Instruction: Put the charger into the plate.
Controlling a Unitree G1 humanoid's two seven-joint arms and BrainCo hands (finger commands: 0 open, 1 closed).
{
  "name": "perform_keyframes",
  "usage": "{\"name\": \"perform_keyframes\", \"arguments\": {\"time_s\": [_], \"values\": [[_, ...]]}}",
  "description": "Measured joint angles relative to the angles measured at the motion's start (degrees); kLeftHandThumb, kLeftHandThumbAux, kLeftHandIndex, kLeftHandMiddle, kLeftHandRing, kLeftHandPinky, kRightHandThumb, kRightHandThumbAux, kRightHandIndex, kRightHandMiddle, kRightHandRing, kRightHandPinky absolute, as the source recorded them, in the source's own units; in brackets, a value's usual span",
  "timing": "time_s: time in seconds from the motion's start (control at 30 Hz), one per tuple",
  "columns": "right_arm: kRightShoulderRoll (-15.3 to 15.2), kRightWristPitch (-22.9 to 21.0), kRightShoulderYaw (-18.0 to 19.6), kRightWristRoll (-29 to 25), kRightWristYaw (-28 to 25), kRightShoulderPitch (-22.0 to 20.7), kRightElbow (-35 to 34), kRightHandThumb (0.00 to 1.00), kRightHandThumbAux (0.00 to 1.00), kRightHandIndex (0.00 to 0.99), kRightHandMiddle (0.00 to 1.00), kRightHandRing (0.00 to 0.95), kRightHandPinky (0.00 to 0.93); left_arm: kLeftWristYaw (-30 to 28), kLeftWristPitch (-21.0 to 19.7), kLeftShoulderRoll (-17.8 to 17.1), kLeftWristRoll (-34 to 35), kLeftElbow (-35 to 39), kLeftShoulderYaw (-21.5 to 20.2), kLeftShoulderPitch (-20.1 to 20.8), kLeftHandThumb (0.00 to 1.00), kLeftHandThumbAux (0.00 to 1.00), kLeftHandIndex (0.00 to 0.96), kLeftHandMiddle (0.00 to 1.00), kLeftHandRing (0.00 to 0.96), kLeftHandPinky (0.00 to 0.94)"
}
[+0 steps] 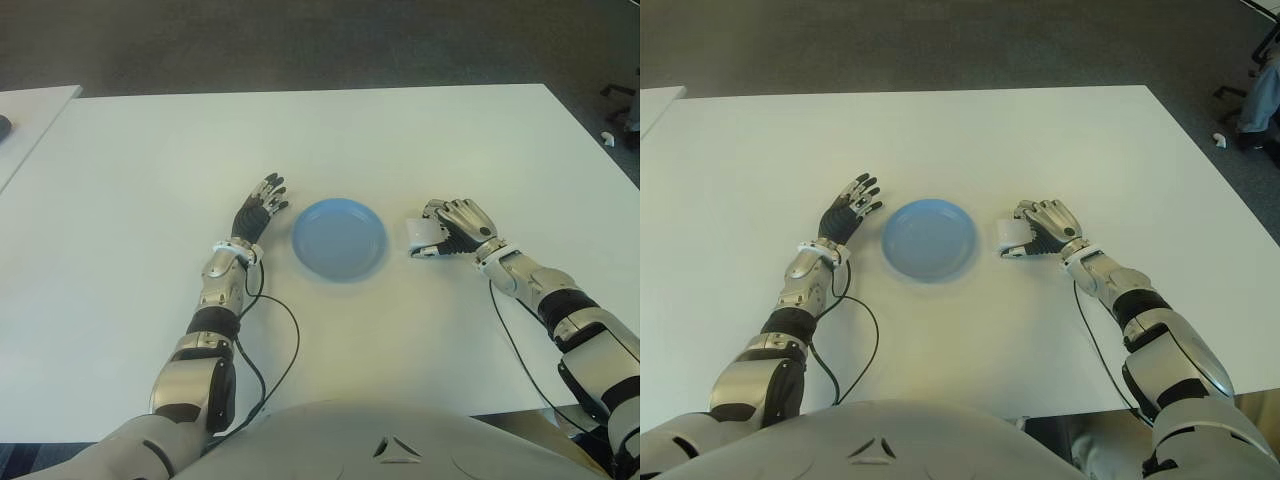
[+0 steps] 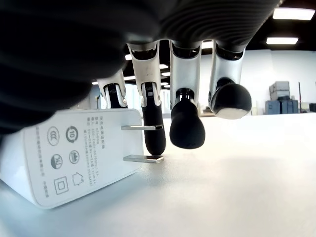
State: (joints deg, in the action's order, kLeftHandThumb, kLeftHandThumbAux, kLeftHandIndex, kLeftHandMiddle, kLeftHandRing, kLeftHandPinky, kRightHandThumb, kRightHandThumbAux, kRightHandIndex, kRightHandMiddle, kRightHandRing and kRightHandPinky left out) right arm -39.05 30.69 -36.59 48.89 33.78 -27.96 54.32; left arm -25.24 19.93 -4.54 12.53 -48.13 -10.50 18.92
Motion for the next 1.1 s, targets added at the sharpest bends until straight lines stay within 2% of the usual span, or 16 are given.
{"name": "perform_keyframes", "arguments": {"time_s": [0.07, 0.3, 0.43, 0.8, 1.1], "values": [[-0.3, 0.1, 0.7, -0.6, -1.7, 0.3, -1.3, 0.741, 0.710, 0.439, 0.877, 0.870, 0.882, 0.0, 0.0, 0.0, 0.0, 0.0, 0.0, 0.0, 0.000, 0.579, 0.048, 0.074, 0.041, 0.009], [-2.4, 0.4, 5.4, -4.9, -13.3, 1.2, -12.1, 0.744, 0.709, 0.439, 0.887, 0.878, 0.884, 0.0, 0.0, 0.0, 0.0, -0.5, -0.2, 0.2, 0.000, 0.589, 0.056, 0.078, 0.043, 0.015], [-2.3, -0.1, 8.8, -7.0, -15.8, 1.2, -17.9, 0.745, 0.709, 0.439, 0.886, 0.875, 0.873, 0.0, 0.3, 0.0, 0.0, -1.1, -0.2, 0.6, 0.000, 0.591, 0.056, 0.077, 0.042, 0.011], [1.8, -0.2, 15.3, -11.8, -20.4, 0.0, -23.8, 0.743, 0.710, 0.439, 0.868, 0.857, 0.823, 0.0, 1.1, 0.1, -0.1, -2.2, -0.2, 1.1, 0.000, 0.590, 0.060, 0.077, 0.040, 0.012], [5.8, -1.1, 17.5, -12.3, -22.0, -3.9, -25.4, 0.745, 0.709, 0.440, 0.870, 0.856, 0.835, 0.6, 0.9, 0.6, 0.0, -2.6, -0.4, 1.6, 0.000, 0.596, 0.064, 0.081, 0.048, 0.025]]}}
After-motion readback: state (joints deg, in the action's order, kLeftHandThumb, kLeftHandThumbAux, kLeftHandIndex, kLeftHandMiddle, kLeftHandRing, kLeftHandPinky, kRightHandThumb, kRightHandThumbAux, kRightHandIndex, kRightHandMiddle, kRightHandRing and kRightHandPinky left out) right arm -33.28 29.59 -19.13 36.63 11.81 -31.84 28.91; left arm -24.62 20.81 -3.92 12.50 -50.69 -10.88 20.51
